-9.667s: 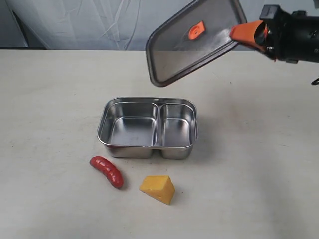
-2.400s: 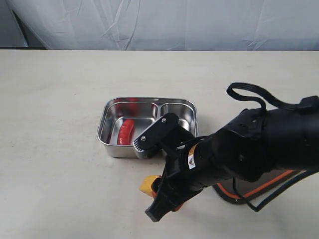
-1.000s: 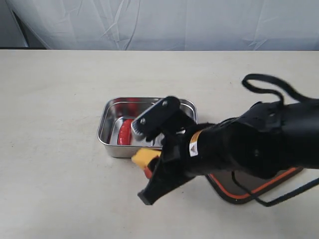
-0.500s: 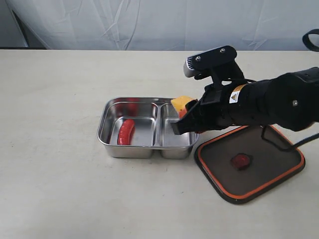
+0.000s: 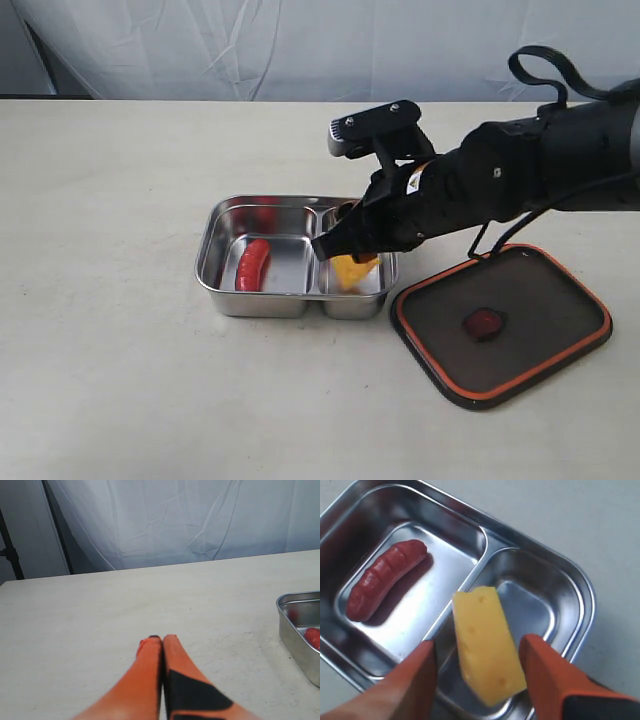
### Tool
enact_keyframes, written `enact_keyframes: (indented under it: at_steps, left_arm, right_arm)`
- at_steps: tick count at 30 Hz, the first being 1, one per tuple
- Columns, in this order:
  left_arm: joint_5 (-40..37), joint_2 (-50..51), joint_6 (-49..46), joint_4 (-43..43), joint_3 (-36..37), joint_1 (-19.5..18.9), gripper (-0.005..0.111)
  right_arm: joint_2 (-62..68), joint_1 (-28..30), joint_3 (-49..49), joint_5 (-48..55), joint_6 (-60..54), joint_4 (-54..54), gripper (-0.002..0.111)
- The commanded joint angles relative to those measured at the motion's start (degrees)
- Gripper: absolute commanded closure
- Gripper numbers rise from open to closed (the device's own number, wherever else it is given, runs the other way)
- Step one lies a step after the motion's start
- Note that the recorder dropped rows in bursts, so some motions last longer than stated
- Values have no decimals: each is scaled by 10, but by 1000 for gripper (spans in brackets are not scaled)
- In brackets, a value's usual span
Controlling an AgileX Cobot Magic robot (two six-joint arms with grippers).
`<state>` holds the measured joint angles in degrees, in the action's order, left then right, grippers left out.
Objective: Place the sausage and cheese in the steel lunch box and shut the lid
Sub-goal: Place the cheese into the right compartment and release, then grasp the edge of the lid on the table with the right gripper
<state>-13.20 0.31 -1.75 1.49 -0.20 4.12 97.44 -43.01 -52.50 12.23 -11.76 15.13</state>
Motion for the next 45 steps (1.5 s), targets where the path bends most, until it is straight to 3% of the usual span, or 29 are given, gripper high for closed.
enact_keyframes:
  at_steps: [1, 3, 7, 12, 16, 22, 38, 41, 45]
  left_arm:
    - [4, -3, 0, 1, 2, 0, 107]
    - [4, -3, 0, 1, 2, 0, 107]
    - [4, -3, 0, 1, 2, 0, 107]
    - [4, -3, 0, 1, 2, 0, 107]
    - [2, -3, 0, 1, 2, 0, 107]
    - [2, -3, 0, 1, 2, 0, 107]
    - [3, -3, 0, 1, 2, 0, 107]
    - [3, -3, 0, 1, 2, 0, 107]
    - [3, -3, 0, 1, 2, 0, 107]
  right_arm:
    - [-2, 4, -6, 13, -1, -1, 58]
    - [-12, 4, -6, 30, 15, -1, 58]
    - [-40, 24, -8, 133, 158, -32, 58]
    - [-96, 120, -8, 360, 455, -291, 58]
    - [-84, 214, -8, 394, 418, -262, 58]
    - [-26, 291, -6, 386, 357, -255, 58]
    - [76, 310, 43, 303, 342, -249, 59]
    - [81, 310, 43, 295, 342, -249, 72]
    - [81, 310, 43, 287, 344, -249, 104]
